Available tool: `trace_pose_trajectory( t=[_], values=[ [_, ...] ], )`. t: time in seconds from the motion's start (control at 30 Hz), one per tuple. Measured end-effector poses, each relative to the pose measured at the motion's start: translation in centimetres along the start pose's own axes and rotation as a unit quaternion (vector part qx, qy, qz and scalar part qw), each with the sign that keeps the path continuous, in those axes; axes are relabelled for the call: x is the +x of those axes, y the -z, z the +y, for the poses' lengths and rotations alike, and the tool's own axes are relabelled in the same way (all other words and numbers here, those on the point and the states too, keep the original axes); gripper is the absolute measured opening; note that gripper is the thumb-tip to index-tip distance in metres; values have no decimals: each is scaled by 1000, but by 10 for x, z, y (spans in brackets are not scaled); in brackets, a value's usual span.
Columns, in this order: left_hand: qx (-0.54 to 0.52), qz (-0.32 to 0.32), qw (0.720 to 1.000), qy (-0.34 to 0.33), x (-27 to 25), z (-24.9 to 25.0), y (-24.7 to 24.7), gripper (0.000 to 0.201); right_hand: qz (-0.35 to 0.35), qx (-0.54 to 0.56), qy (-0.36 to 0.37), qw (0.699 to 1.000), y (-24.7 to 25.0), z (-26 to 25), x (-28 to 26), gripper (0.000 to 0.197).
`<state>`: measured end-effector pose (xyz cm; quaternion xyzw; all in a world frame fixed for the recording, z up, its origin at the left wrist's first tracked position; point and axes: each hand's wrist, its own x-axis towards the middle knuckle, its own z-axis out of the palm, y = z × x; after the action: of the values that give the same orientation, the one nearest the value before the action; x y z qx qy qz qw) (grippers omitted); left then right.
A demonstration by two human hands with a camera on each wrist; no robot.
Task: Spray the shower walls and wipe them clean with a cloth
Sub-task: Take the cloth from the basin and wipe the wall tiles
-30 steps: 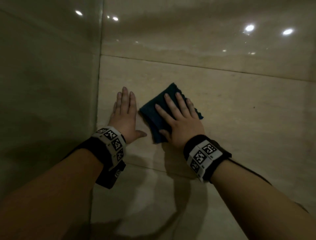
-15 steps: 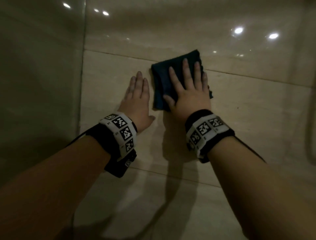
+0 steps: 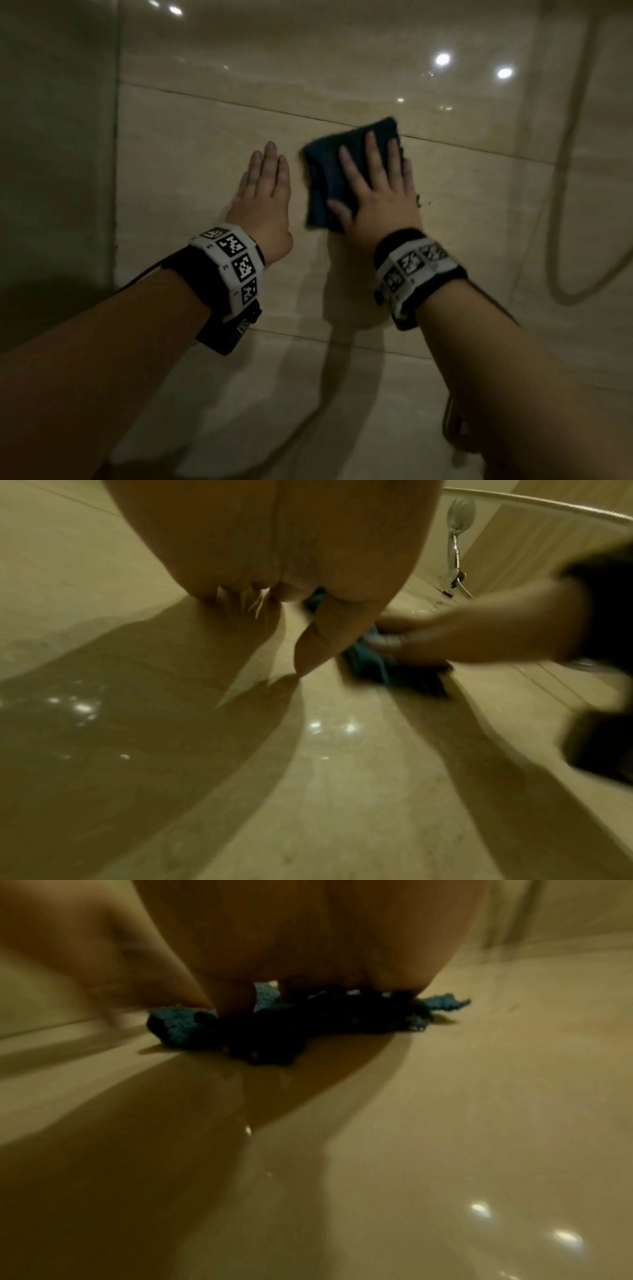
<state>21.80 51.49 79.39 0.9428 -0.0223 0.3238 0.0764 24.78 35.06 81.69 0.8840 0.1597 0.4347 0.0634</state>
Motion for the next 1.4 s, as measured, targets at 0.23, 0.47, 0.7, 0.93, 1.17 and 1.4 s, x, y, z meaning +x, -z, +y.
trace_pose_trajectory(
  t=[0.23,0.47,0.7,0.93,1.17,1.4],
  values=[
    [2,5,1000,-6,5,16,3,95,18,7,-14,1000,24,21,31,72],
    [17,9,1000,-23,6,34,-1,92,33,29,-20,999,-11,23,-16,70],
    [31,-9,998,-53,3,44,-2,95,-23,7,-18,1000,-54,38,-84,68],
    [51,-3,997,-65,7,70,2,96,-11,0,-65,998,-8,78,-46,71],
    [38,11,996,-82,13,100,4,96,-26,8,-79,997,20,107,-21,73],
    [24,26,994,-100,13,123,4,96,-26,29,-77,996,-19,102,-77,73]
  ],
)
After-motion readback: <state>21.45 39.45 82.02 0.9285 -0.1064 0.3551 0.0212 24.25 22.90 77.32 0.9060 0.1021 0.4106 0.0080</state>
